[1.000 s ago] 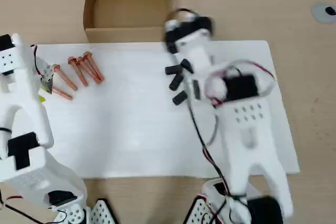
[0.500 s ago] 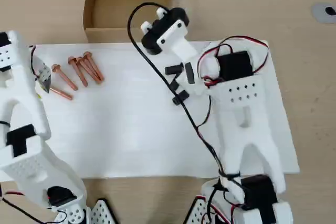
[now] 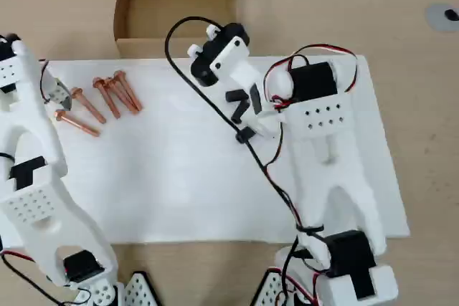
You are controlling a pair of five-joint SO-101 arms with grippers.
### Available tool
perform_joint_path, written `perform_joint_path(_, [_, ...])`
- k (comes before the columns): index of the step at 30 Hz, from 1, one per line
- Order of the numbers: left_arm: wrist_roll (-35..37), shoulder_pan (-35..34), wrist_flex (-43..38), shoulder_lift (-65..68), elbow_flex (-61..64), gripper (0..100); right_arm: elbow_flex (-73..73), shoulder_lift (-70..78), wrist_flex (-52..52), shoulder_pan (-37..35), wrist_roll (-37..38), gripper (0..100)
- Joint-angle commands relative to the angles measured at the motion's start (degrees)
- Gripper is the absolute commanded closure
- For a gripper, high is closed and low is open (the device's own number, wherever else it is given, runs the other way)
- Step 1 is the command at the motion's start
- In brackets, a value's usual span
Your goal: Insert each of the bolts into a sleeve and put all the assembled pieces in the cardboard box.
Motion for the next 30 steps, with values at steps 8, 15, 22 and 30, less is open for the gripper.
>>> perform_joint_path(8, [12.66,1.58,-2.37,-0.57,-0.79,84,-2.95,-0.31,-0.88,-0.40,0.35,98.6])
perform_joint_path(15, [16.53,2.02,-2.81,-0.40,2.81,84,-3.03,-0.66,-2.73,-0.31,-1.76,98.6])
perform_joint_path(22, [16.18,2.02,-10.99,-0.40,11.25,84,-2.86,-0.48,-3.87,-0.31,-2.99,98.6])
perform_joint_path(30, [16.09,1.67,-17.14,-0.40,15.74,84,-2.86,-0.40,-3.69,-0.31,-2.90,98.6])
